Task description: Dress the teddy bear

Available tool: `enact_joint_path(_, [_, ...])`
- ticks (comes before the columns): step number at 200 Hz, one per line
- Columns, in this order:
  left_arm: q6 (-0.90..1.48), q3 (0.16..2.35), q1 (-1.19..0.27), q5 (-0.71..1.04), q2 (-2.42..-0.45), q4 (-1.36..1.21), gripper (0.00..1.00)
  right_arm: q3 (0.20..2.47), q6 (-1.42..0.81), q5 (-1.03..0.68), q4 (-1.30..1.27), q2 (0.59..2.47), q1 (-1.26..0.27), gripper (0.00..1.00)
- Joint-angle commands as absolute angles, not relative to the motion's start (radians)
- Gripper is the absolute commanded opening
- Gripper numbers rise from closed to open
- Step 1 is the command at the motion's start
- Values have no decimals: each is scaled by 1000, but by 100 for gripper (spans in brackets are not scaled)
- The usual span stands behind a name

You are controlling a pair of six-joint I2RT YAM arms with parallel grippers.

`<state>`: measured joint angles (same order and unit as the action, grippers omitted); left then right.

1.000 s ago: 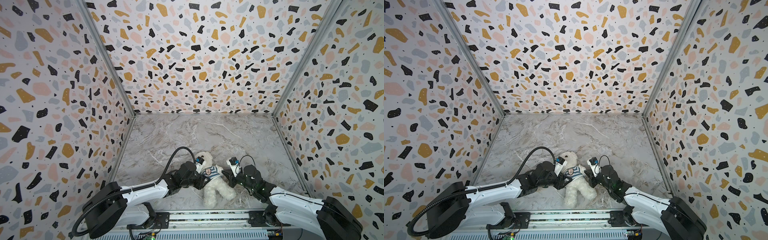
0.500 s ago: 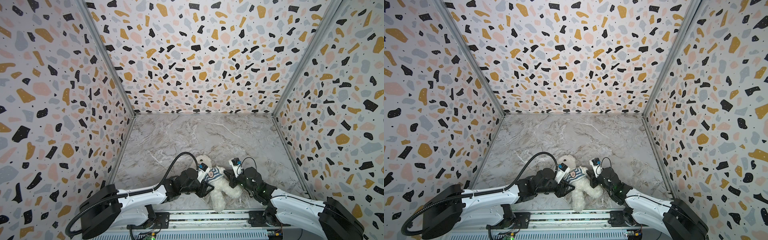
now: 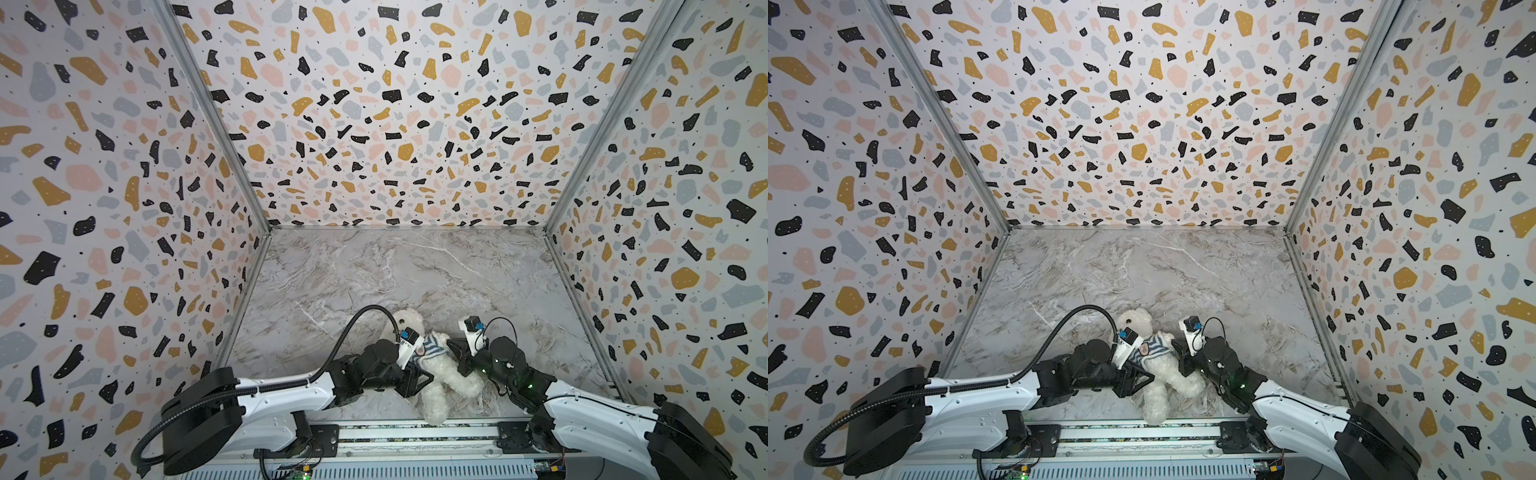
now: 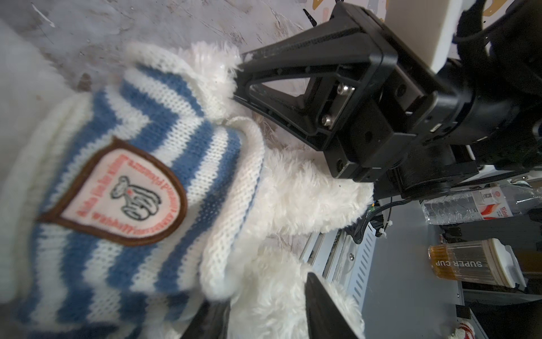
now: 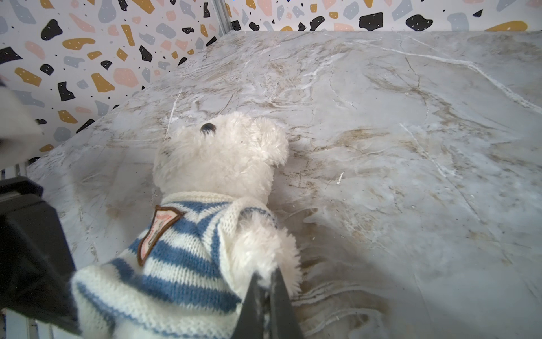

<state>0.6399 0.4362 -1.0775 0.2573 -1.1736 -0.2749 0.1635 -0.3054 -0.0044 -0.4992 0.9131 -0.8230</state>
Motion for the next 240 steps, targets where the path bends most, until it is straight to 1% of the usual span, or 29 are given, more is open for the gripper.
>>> enact_joint_path(1, [570, 477, -1082, 191, -1093, -129, 44, 163, -286, 16, -517, 891, -830, 0])
enact_joint_path(18, [527, 517, -1070, 110, -1038, -16, 44, 161, -282, 15, -526, 893, -831, 0])
enact_joint_path(44, [516, 554, -1011, 83, -1024, -4, 42, 161, -278, 11, -537, 904, -834, 0])
enact_joint_path(66, [530, 581, -963, 84, -1083, -45, 39, 165, -277, 12, -543, 902, -838, 0])
enact_joint_path(91, [522, 629, -957, 122, -1194, -51, 36, 166, -277, 20, -543, 894, -842, 0])
enact_joint_path(112, [538, 615, -983, 188, -1238, -102, 33, 173, -275, 22, -544, 895, -844, 0])
enact_joint_path(150, [548, 588, -1042, 193, -1229, -109, 29, 175, -279, 26, -560, 913, -853, 0])
enact_joint_path(176, [565, 563, -1066, 198, -1257, -137, 27, 177, -279, 42, -548, 900, -860, 0])
enact_joint_path(204, [596, 527, -1087, 211, -1297, -201, 26, 177, -279, 51, -523, 871, -865, 0])
enact_joint_path(240, [620, 504, -1095, 217, -1293, -244, 26, 181, -272, 58, -499, 848, -871, 0])
